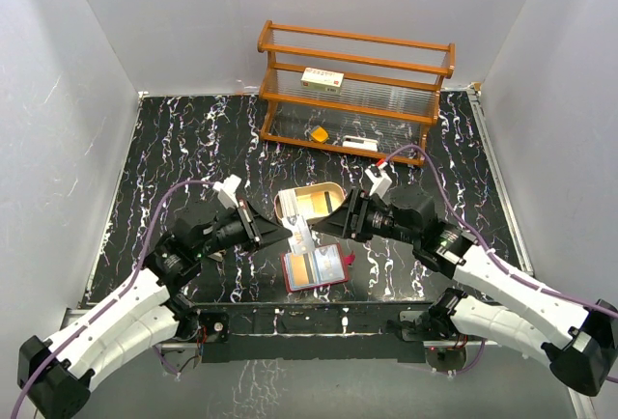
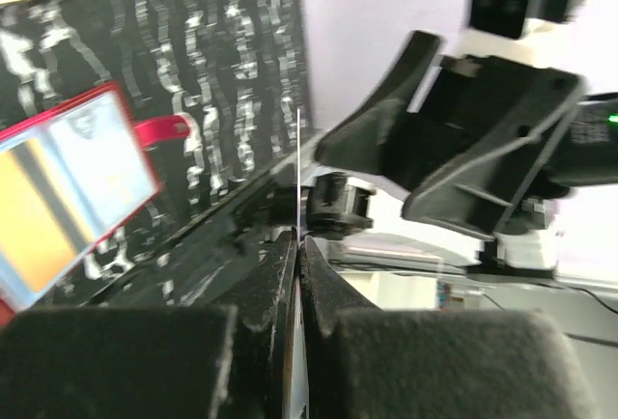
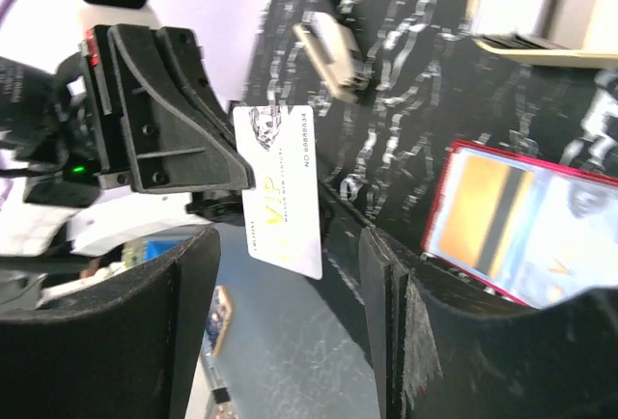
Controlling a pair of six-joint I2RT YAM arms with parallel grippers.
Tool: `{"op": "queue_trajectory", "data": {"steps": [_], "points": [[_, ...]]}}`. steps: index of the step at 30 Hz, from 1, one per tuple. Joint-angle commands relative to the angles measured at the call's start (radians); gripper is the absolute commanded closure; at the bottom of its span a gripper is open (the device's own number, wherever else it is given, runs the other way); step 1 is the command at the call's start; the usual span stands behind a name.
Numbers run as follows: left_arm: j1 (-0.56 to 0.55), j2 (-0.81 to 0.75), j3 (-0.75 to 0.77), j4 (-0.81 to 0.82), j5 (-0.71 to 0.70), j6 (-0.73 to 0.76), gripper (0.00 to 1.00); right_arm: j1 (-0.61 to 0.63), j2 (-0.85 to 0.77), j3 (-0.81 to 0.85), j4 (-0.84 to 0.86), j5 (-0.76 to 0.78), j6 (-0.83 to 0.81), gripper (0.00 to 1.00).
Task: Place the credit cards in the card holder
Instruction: Pick up the credit card from the storage box, then insert the credit card into the card holder.
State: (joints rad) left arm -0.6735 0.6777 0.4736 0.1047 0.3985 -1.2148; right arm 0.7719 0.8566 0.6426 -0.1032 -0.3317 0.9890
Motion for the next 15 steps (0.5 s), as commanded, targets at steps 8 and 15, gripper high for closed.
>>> {"op": "queue_trajectory", "data": {"steps": [8,15], "points": [[-0.004,0.115,0.041,-0.264,-0.024,0.161,1.0,0.002,0.006,0.101,-0.439,0.337,-0.131,0.4],[-0.005,0.25,-0.079,-0.054,0.039,0.112,1.0,0.002,0.074,0.044,-0.449,0.384,-0.193,0.4]]}}
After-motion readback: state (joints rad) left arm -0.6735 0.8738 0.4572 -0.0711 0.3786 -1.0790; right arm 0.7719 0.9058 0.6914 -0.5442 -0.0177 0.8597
